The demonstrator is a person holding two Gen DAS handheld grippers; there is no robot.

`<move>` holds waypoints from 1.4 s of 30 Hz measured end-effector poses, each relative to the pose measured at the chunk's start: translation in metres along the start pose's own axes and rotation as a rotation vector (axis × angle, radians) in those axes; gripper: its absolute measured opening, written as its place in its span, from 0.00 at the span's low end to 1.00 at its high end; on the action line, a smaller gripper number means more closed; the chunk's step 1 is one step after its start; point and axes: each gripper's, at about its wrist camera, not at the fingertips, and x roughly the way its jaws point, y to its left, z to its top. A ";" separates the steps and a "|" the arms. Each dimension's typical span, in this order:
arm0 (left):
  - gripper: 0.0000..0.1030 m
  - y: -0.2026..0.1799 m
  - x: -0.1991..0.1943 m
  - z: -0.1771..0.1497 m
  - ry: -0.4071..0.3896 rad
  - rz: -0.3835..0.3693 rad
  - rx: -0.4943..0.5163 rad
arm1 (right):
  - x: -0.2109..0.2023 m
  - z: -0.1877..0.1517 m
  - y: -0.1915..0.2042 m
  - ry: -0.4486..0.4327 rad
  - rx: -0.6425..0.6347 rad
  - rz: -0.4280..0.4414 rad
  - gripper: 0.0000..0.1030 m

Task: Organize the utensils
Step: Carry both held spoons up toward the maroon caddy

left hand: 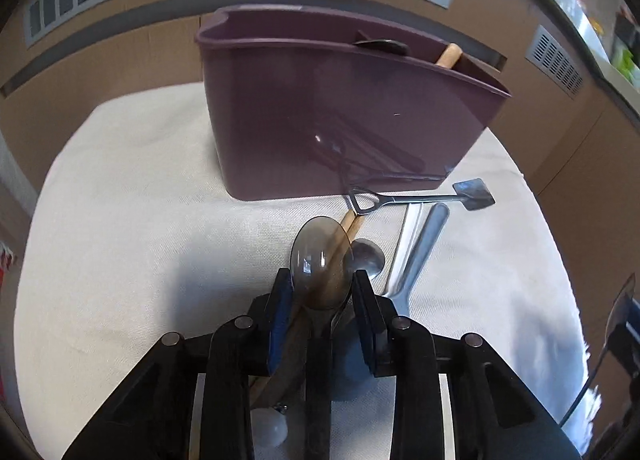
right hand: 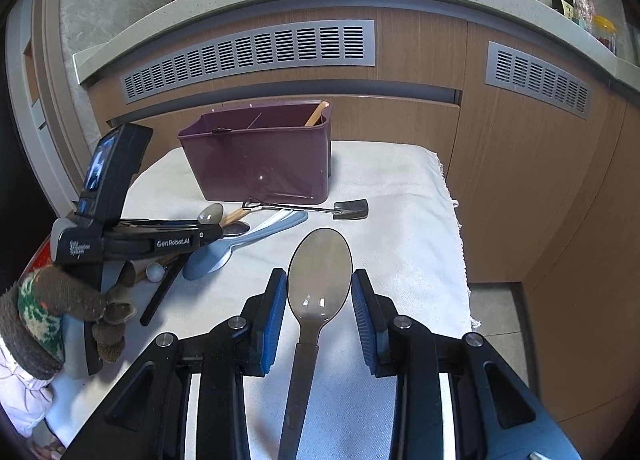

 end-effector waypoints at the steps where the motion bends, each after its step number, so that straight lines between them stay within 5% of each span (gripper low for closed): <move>1: 0.30 -0.002 -0.002 -0.001 -0.014 0.000 0.010 | -0.002 0.000 0.000 -0.004 -0.003 -0.002 0.30; 13: 0.30 -0.009 -0.122 -0.032 -0.325 -0.068 0.060 | -0.025 0.008 0.010 -0.051 -0.014 0.007 0.30; 16: 0.30 -0.010 -0.140 -0.030 -0.361 -0.091 0.061 | -0.031 0.010 0.014 -0.063 -0.023 0.007 0.30; 18: 0.17 -0.011 -0.149 -0.029 -0.378 -0.102 0.058 | -0.035 0.013 0.017 -0.068 -0.031 0.007 0.30; 22: 0.17 -0.012 -0.156 -0.029 -0.401 -0.101 0.063 | -0.041 0.016 0.021 -0.081 -0.050 0.000 0.30; 30: 0.19 0.002 -0.135 -0.026 -0.308 -0.102 0.039 | -0.036 0.015 0.018 -0.062 -0.046 -0.008 0.30; 32: 0.27 -0.002 -0.119 -0.024 -0.263 -0.113 0.061 | -0.033 0.015 0.016 -0.055 -0.046 -0.010 0.30; 35: 0.45 -0.016 -0.086 -0.013 -0.188 -0.138 0.140 | -0.028 0.014 0.012 -0.043 -0.045 -0.013 0.30; 42: 0.51 -0.055 -0.023 0.021 -0.043 -0.135 0.326 | -0.015 0.011 -0.010 -0.022 -0.008 -0.017 0.30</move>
